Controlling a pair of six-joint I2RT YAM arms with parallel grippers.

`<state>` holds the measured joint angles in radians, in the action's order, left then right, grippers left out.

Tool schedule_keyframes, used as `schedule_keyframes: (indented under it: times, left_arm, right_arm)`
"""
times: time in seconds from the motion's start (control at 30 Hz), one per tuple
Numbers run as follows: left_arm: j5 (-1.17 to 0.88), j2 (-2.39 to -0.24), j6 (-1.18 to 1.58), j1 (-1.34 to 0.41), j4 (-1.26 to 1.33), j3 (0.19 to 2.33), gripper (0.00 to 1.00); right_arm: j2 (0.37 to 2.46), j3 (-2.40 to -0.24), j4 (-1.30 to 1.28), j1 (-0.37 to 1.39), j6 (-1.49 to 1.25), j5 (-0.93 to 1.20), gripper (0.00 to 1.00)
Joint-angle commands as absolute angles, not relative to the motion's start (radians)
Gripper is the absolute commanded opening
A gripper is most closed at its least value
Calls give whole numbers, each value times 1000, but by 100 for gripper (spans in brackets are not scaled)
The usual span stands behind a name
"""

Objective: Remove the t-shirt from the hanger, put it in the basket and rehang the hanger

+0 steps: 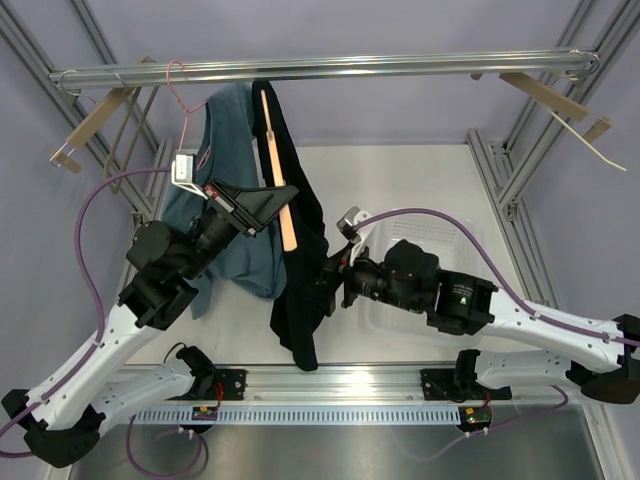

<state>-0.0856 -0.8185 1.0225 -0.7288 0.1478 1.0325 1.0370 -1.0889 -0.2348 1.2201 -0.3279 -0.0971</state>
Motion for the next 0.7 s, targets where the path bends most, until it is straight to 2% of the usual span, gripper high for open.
schedule_keyframes:
  times: [0.0, 0.2, 0.27, 0.33, 0.37, 0.4, 0.67]
  left_arm:
    - [-110, -756, 937, -732, 508, 1051, 0]
    - [-100, -729, 956, -736, 564, 1025, 0]
    - [-101, -721, 957, -739, 565, 1028, 0]
    - [-103, -712, 977, -741, 566, 1031, 0]
    - [-112, -710, 985, -742, 566, 1038, 0]
    - [-117, -707, 1000, -742, 565, 1043, 0]
    - [-167, -644, 1037, -742, 507, 1112, 0]
  right_arm:
    - [1089, -1178, -175, 1319, -295, -236, 76]
    - [1086, -1152, -81, 1417, -350, -301, 69]
    - [1081, -1144, -78, 1448, -356, -324, 41]
    - [1081, -1146, -84, 1482, -362, -339, 21]
    - [1083, -1150, -103, 1494, -373, -341, 5]
    - [1094, -1160, -119, 1508, -379, -341, 1]
    - [1163, -1183, -216, 1727, -431, -471, 0]
